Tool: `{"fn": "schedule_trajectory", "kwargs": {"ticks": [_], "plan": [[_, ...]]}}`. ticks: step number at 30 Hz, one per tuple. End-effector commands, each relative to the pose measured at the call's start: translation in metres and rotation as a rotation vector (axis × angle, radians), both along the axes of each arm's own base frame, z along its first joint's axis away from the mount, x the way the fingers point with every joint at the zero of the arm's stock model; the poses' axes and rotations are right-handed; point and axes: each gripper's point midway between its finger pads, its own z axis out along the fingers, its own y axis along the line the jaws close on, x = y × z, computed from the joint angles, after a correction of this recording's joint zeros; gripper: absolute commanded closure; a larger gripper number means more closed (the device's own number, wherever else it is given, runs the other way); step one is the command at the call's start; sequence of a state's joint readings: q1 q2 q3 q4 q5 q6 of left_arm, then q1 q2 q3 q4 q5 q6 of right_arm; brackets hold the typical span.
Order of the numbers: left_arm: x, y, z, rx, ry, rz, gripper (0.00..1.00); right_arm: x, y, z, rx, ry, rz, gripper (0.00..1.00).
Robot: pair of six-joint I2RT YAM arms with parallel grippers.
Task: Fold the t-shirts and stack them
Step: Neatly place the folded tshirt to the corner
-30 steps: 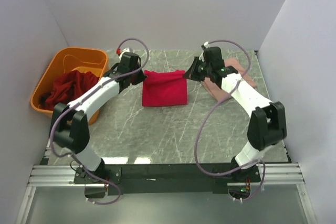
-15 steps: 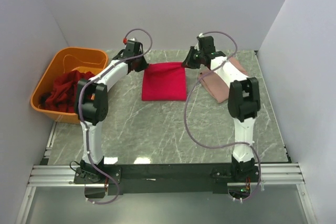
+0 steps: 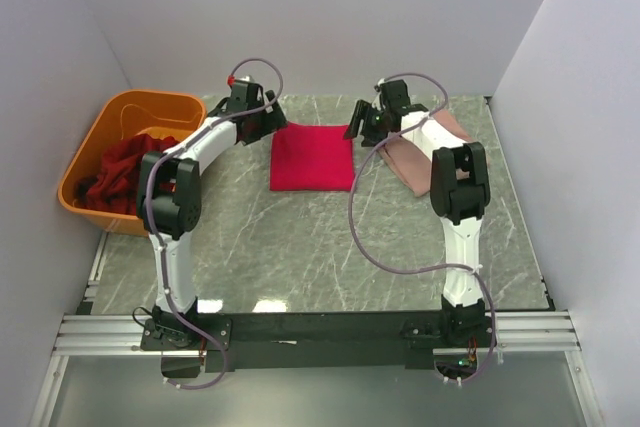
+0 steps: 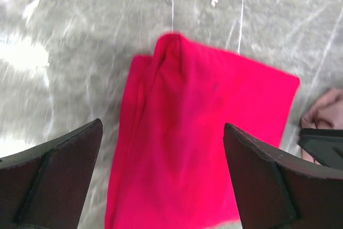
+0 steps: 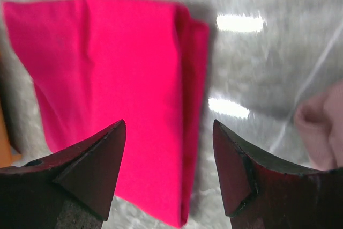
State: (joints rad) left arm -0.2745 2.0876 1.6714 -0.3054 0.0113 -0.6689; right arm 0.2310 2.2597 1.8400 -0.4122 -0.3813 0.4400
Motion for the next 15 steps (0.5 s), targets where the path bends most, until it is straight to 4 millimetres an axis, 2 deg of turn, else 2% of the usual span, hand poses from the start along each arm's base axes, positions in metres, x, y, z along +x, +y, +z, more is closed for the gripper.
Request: {"fn": "schedule_trajectory", "kwargs": {"ticks": [1,2,3,4,5,6,7,8,9,10,11,13,14,15], "plan": [[-0.011,-0.003,0.049,-0.038,-0.105,-0.031,0.01,-0.009,0.002,0.024,-0.029,-0.060,0.012,0.28],[-0.020,-0.001,0.038,-0.036,-0.077,-0.031,0.01,-0.013,0.002,0.017,-0.040,-0.043,0.009,0.28],[-0.024,-0.001,0.038,-0.044,-0.079,-0.025,0.01,-0.014,0.003,0.014,-0.047,-0.034,0.007,0.28],[-0.029,0.001,0.047,-0.052,-0.096,-0.021,0.01,-0.018,0.004,0.006,-0.057,-0.010,0.011,0.29],[-0.039,0.003,0.036,-0.050,-0.071,-0.019,0.01,-0.018,0.004,0.003,-0.069,-0.002,-0.001,0.29],[-0.043,0.005,0.037,-0.052,-0.075,-0.010,0.00,-0.020,0.005,-0.005,-0.079,0.017,-0.002,0.30],[-0.048,0.008,0.047,-0.057,-0.094,-0.003,0.01,-0.020,0.004,-0.008,-0.089,0.027,-0.007,0.31],[-0.057,0.011,0.037,-0.049,-0.071,0.002,0.01,-0.018,0.004,-0.009,-0.108,0.029,-0.020,0.32],[-0.062,0.013,0.037,-0.051,-0.067,0.010,0.01,-0.022,0.004,-0.018,-0.123,0.059,-0.022,0.33],[-0.067,0.015,0.046,-0.057,-0.084,0.013,0.01,-0.023,0.005,-0.022,-0.131,0.066,-0.020,0.35],[-0.075,0.018,0.036,-0.047,-0.064,0.020,0.01,-0.023,0.008,-0.023,-0.134,0.069,-0.017,0.36],[-0.083,0.022,0.041,-0.050,-0.072,0.030,0.01,-0.027,0.012,-0.032,-0.148,0.090,-0.012,0.40],[-0.091,0.024,0.035,-0.044,-0.050,0.031,0.01,-0.026,0.014,-0.032,-0.156,0.090,-0.016,0.41],[-0.093,0.030,0.034,-0.026,-0.051,0.055,0.01,-0.030,0.013,-0.040,-0.196,0.110,-0.022,0.41]]}}
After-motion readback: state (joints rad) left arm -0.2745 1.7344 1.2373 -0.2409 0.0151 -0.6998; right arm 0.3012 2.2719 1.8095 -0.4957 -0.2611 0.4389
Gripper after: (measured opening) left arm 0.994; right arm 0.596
